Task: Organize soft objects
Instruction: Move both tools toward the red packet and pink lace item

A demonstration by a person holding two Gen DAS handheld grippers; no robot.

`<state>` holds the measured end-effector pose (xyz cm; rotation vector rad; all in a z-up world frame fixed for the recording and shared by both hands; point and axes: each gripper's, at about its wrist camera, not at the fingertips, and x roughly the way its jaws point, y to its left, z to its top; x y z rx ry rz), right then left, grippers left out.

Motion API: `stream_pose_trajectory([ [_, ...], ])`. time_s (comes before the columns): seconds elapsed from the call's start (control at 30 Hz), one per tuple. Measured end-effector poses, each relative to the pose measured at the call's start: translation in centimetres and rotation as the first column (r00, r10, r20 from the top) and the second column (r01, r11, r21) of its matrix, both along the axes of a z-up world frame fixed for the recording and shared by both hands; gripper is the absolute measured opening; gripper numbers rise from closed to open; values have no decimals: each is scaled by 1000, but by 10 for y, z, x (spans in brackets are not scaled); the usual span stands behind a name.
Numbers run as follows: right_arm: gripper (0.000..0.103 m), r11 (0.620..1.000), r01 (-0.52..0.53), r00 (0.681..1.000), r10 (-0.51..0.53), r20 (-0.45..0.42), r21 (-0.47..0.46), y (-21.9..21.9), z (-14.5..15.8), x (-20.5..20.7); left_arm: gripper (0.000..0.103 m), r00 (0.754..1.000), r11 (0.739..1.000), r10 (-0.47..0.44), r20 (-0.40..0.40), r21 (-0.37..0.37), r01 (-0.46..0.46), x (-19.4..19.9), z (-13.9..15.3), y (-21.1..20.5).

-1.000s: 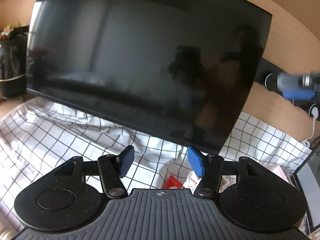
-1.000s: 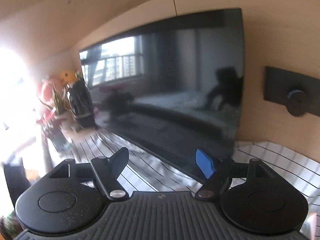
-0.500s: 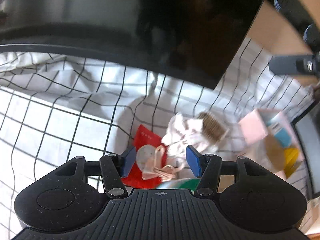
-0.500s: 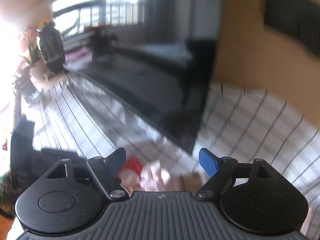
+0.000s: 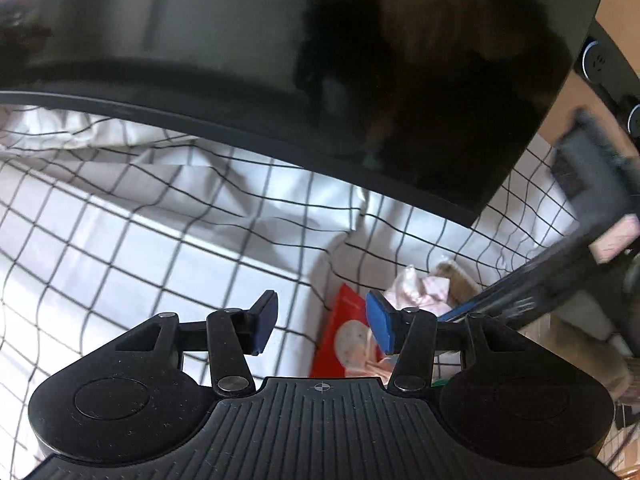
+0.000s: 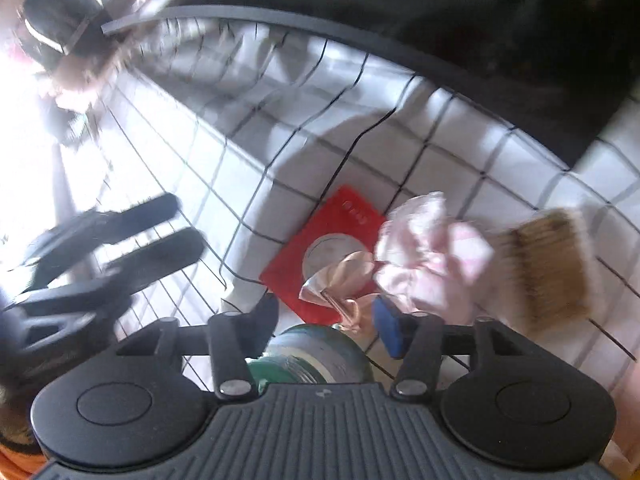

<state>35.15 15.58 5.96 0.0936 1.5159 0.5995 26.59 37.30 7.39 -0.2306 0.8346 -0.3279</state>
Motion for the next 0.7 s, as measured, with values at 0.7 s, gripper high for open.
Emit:
stream_pose_trajectory([
  [0.7, 21, 994, 55, 990, -42, 137, -97, -61, 0, -19, 50, 941, 899, -237, -241, 314, 307, 55, -41, -98],
])
